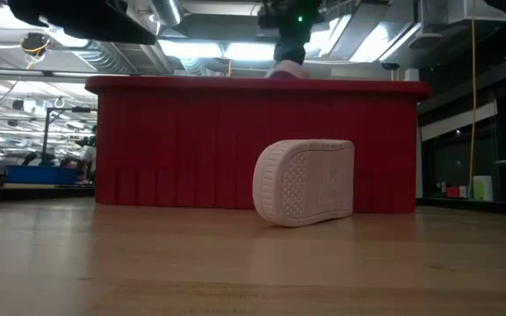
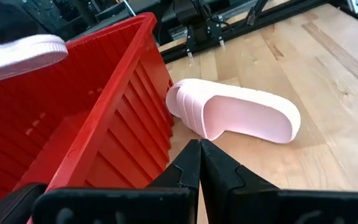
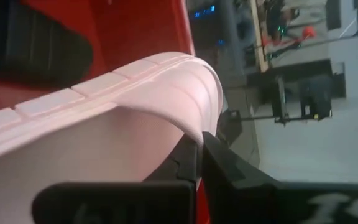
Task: Pick and place slides into bin
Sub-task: Put the left pink slide into the red bin
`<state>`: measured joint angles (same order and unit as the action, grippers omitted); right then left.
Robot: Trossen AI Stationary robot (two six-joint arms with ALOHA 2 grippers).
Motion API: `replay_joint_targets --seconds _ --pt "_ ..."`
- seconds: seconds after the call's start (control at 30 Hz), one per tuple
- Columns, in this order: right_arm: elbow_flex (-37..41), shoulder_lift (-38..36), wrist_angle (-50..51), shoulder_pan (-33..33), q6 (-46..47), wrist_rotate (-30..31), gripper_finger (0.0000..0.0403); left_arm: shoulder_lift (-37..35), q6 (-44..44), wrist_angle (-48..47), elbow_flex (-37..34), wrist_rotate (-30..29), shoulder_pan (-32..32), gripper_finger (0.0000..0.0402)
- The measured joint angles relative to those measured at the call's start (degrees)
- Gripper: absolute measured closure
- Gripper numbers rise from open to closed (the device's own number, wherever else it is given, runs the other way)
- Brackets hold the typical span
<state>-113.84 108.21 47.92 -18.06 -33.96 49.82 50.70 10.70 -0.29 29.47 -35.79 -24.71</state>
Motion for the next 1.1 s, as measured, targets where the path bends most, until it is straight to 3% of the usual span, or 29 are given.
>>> replay_joint_targets --seconds 0.33,1.1 --pt "0.0 1.0 4.5 -2.8 6.7 -1.2 0.0393 0.0 0.0 -0.9 0.0 -0.1 0.0 0.0400" --pt "0.9 0.9 5.1 -3.5 5.4 -4.2 0.0393 0.0 1.0 -1.3 0.0 -0.2 0.0 0.0399"
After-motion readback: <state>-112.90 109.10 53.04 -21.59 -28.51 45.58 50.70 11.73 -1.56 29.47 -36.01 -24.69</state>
